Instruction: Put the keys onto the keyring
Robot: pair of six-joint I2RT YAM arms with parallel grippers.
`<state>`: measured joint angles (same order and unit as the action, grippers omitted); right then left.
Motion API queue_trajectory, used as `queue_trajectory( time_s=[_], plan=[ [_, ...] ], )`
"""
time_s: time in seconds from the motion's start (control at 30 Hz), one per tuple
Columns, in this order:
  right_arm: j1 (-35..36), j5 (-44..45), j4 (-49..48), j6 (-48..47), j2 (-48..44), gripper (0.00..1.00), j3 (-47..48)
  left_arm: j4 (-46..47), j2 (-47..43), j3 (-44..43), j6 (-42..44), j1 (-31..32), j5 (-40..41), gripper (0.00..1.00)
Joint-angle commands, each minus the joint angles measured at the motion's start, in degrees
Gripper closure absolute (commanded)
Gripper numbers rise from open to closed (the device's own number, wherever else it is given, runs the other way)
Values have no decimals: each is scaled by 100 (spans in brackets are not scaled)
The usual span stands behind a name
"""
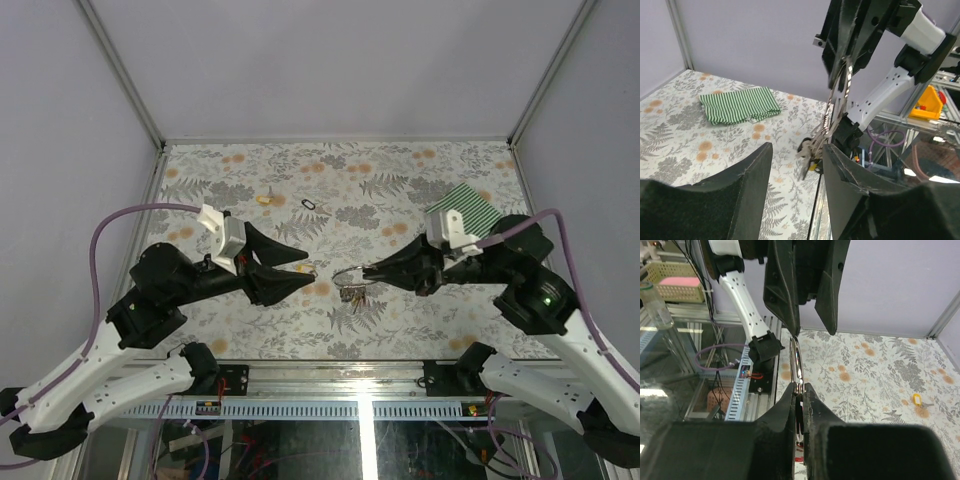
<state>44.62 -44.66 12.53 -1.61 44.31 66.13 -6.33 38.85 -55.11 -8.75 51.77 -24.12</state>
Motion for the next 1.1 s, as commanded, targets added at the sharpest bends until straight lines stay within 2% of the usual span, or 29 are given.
queue_trajectory(
  time_s=[0.0, 0.13, 0.27, 0.4, 0.53, 0.73, 1.07],
  plan=[
    [14, -363, -1212, -474, 240, 100, -338, -508, -157, -17, 616, 35, 138, 54],
    [13, -505, -1508, -797, 552, 100, -424, -755, -357, 73, 858, 35, 170, 54],
    [20, -631, -1529, -727, 977, 100, -162, -684, -719, 401, 816, 35, 742, 51],
    [14, -228, -1986, -253, 1154, 100, -137, -370, -1165, 866, 445, 36, 1268, 41],
    [14, -48, -1620, -1, 1338, 100, 297, 8, -1481, 1191, 128, 36, 1446, 31],
    [20, -208, -950, 159, 1502, 100, 929, 367, -1335, 1221, 188, 43, 1020, 30],
    [19, -272, -1187, 248, 1115, 100, 813, 682, -619, 783, 565, 38, 179, 37]
  ],
)
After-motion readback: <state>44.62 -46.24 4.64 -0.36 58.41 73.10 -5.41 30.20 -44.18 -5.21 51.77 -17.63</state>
